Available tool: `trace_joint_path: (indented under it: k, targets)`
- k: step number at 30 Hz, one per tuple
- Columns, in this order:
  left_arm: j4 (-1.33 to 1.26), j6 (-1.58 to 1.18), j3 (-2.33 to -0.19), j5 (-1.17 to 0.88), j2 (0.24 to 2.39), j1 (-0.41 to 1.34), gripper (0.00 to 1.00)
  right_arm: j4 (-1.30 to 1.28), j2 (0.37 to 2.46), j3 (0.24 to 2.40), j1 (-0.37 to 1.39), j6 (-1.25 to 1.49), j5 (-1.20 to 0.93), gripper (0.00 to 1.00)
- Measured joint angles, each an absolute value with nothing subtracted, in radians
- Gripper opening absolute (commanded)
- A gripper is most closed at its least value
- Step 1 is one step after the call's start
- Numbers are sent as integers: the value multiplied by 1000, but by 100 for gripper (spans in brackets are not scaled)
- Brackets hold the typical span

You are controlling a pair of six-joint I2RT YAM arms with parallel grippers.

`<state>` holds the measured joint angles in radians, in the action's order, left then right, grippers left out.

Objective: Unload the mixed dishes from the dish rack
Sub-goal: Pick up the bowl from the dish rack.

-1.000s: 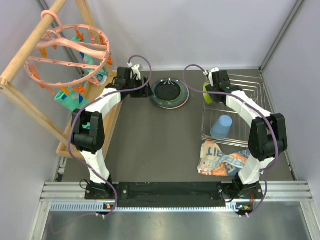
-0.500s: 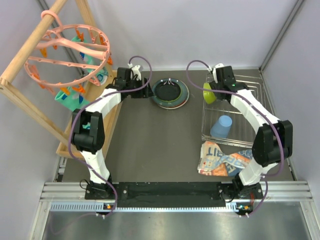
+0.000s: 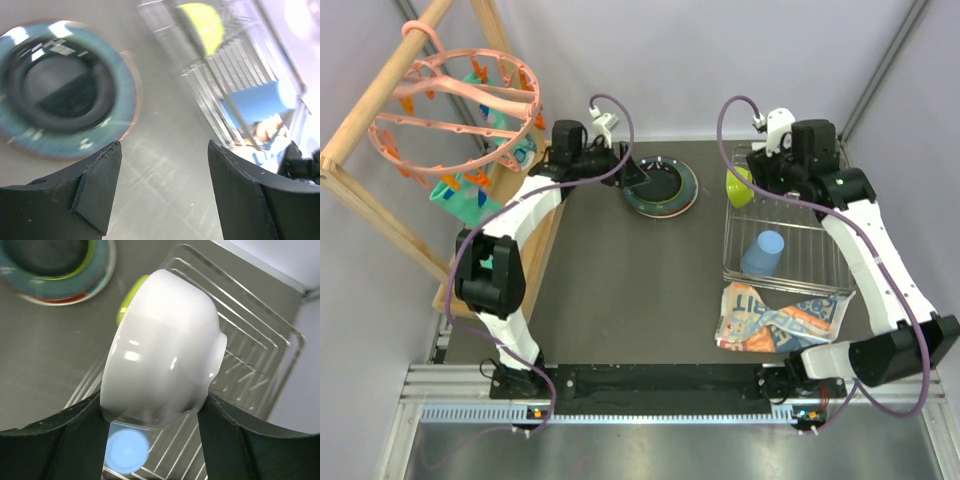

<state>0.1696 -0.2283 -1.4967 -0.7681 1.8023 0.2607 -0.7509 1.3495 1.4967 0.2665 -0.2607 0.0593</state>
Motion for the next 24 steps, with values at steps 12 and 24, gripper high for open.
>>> trace_joint_path:
  k: [12, 24]
  targets:
    - [107, -204, -1537, -791, 1733, 474, 74, -883, 1299, 1501, 266, -258, -491, 50]
    - [107, -188, -1541, -691, 1721, 566, 71, -910, 1299, 1499, 266, -258, -696, 50]
